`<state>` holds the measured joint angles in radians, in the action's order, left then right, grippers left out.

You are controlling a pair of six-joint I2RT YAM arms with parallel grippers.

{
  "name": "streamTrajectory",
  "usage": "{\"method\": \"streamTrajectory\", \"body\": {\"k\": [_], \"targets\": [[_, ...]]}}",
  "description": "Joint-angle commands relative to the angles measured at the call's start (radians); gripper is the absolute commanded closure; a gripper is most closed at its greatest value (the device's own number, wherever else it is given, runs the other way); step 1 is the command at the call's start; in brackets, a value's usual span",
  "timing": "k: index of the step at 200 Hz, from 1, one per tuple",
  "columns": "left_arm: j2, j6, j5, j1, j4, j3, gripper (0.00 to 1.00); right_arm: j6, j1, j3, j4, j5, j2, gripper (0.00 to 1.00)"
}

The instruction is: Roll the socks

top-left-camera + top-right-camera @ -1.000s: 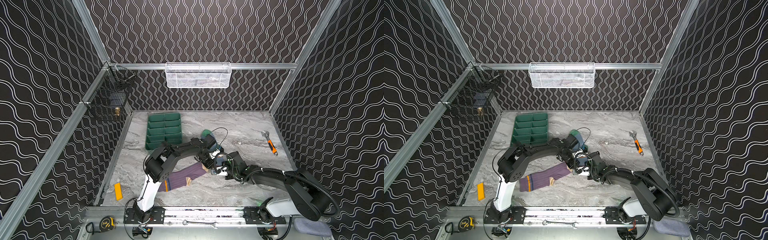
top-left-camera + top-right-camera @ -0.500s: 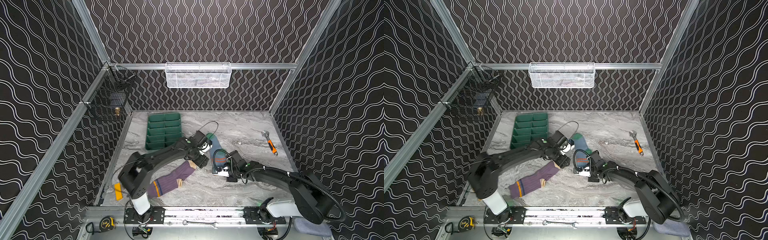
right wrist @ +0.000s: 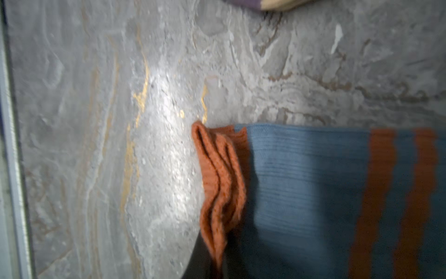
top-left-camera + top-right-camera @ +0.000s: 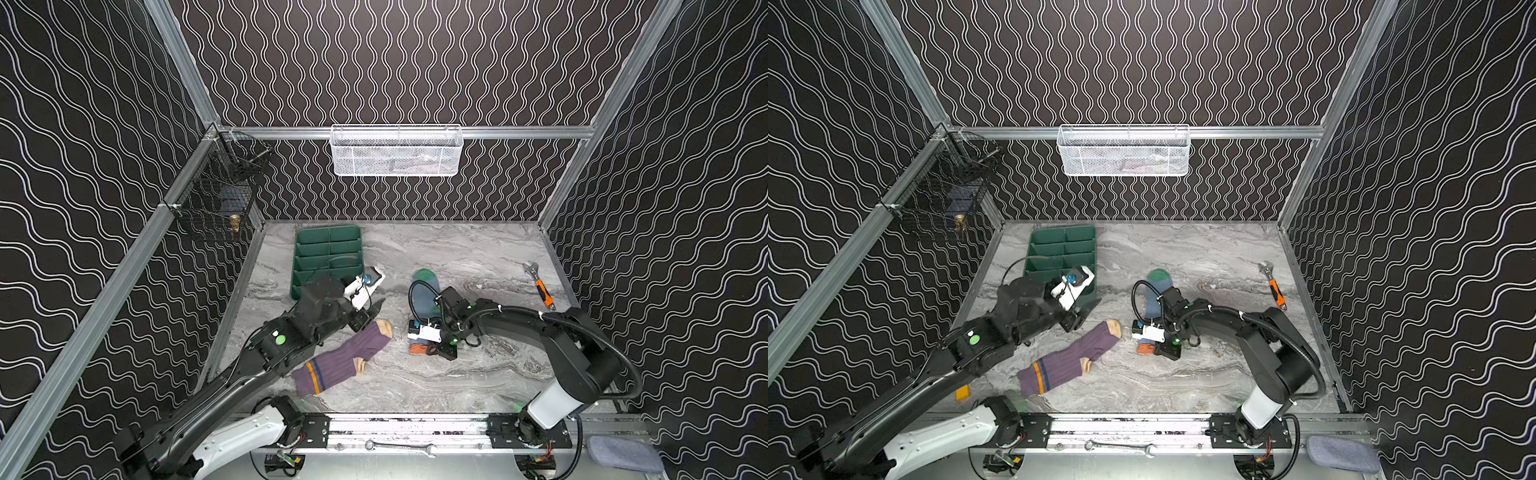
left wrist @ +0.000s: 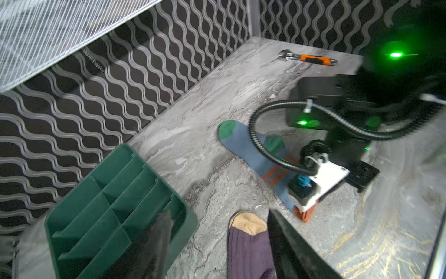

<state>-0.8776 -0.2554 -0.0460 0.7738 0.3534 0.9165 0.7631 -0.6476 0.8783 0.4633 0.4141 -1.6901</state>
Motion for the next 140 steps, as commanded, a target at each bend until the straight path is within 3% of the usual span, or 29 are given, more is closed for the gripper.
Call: {"method": "streamTrajectory", "body": {"k": [1, 26, 68, 98, 140], "targets": [[0.044, -0.220, 0.228, 0.002, -0.081, -0.059, 0.34, -0.047, -0.003, 0.035, 0.092, 0.027, -0.066, 1.00], [0.037, -0.339, 0.269, 0.027, -0.107, -0.119, 0.33, -0.074, 0.020, 0.082, 0.140, 0.010, -0.154, 1.00], [-0.098, -0.529, -0.014, 0.260, -0.166, -0.214, 0.31, -0.097, 0.062, 0.114, 0.162, 0.029, -0.264, 1.00], [-0.209, -0.561, -0.109, 0.319, -0.267, -0.290, 0.29, -0.098, 0.094, 0.147, 0.173, -0.002, -0.286, 1.00], [-0.331, -0.535, -0.154, 0.324, -0.346, -0.311, 0.31, -0.097, 0.114, 0.097, 0.104, -0.029, -0.261, 1.00]]}}
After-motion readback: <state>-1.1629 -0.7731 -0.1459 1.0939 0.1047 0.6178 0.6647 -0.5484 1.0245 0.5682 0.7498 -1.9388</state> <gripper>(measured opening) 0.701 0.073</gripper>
